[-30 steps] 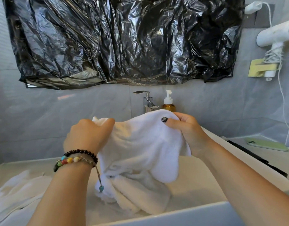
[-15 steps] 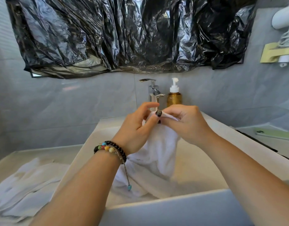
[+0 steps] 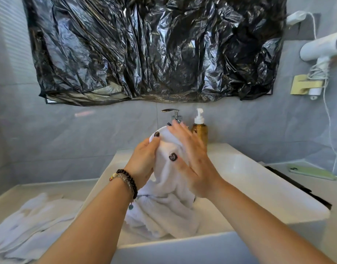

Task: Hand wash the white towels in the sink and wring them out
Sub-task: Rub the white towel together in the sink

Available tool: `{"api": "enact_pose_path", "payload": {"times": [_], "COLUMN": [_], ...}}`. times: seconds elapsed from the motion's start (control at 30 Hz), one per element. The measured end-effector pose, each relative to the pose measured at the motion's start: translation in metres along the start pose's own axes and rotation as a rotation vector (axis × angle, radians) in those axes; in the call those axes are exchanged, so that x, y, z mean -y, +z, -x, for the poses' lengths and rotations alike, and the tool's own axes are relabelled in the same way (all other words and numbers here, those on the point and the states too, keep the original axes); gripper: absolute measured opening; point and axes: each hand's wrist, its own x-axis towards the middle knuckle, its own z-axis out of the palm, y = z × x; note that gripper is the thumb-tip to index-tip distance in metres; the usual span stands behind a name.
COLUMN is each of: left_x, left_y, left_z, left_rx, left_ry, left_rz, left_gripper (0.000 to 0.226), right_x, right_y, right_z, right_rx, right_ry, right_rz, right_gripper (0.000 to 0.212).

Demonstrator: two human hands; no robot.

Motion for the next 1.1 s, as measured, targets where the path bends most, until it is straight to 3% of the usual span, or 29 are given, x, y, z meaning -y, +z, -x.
{"api": "enact_pose_path", "payload": {"times": [0.1, 0.27, 0.53, 0.63, 0.73, 0.8, 0.9, 1.1], "left_x": [-0.007, -0.013, -0.010, -0.008, -0.004, -0.003, -0.001, 0.005], "left_y": [-0.001, -0.008, -0.005, -0.001, 0.001, 0.004, 0.007, 0.003], "left_z": [0.003, 0.008, 0.007, 0.007, 0.008, 0.009, 0.006, -0.004], "left_rx": [0.055, 0.124, 0.161, 0.152, 0.149, 0.135, -0.004, -0.244], "left_ry": [-0.080, -0.164, -0.116, -0.078, -0.002, 0.091, 0.274, 0.403], "left_rz": [0.156, 0.351, 0.208, 0.161, 0.109, -0.016, -0.304, -0.705], "left_gripper": [0.045, 0.055, 0.041, 0.036, 0.035, 0.026, 0.016, 0.045], "right_x": [-0.003, -0.001, -0.004, -0.003, -0.013, -0.017, -0.009, -0.008], "right_y": [0.011, 0.008, 0.006, 0.001, -0.007, -0.011, -0.012, -0.023], "right_z": [-0.006, -0.006, -0.005, -0.008, -0.019, -0.021, -0.017, -0.018], "right_rx": [0.133, 0.110, 0.091, -0.023, -0.251, -0.071, 0.189, 0.041], "right_ry": [-0.125, -0.211, -0.276, -0.026, 0.584, 0.891, 0.967, 0.901], "right_rz": [0.321, 0.450, 0.286, -0.052, -0.655, -0.911, -0.975, -0.818], "right_gripper": [0.082, 0.080, 0.067, 0.073, 0.064, 0.063, 0.061, 0.020]}}
